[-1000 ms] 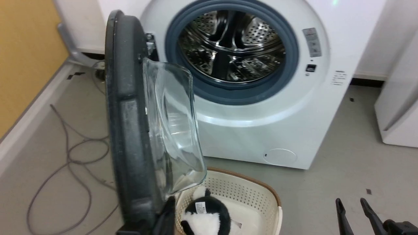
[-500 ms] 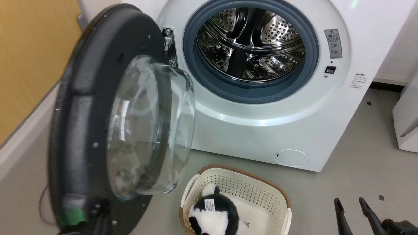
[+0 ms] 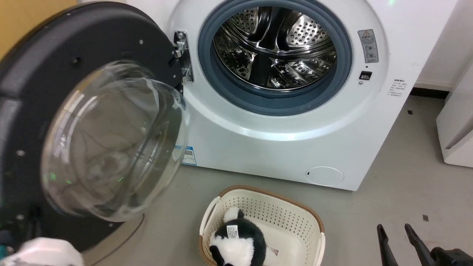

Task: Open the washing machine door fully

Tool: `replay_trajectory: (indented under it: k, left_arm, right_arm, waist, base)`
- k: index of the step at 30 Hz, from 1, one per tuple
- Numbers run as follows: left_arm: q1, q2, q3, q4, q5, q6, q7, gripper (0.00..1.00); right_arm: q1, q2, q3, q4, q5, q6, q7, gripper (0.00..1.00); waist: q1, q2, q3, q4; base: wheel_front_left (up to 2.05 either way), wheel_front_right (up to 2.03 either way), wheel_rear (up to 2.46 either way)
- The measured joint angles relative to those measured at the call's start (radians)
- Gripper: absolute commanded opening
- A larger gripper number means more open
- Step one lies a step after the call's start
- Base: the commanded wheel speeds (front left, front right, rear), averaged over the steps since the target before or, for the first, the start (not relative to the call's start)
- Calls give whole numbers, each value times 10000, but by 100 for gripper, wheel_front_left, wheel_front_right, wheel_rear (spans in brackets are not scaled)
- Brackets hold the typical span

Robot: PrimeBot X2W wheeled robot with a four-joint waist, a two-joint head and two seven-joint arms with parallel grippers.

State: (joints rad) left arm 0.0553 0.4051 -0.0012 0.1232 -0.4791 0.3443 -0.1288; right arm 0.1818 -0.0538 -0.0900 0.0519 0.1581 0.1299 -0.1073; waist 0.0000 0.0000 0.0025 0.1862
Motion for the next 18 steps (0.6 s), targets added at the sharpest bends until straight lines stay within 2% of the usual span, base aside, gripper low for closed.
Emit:
replay_trajectory:
  k: [10, 18]
  left_arm:
    - [-2024, 754, 884, 3684, -614, -855, -888, 0]
    - [-2507, 665, 1066, 4665, -610, -1114, -1202, 0]
  right_arm:
    - [-10, 0, 67, -15, -12, 0, 86, 100]
    - [-10, 0, 111, 15, 15, 0, 86, 100]
  waist:
    - [0, 0, 18, -205]
    - [0, 0, 17, -393]
  base:
    - [0, 0, 0]
    - [0, 0, 0]
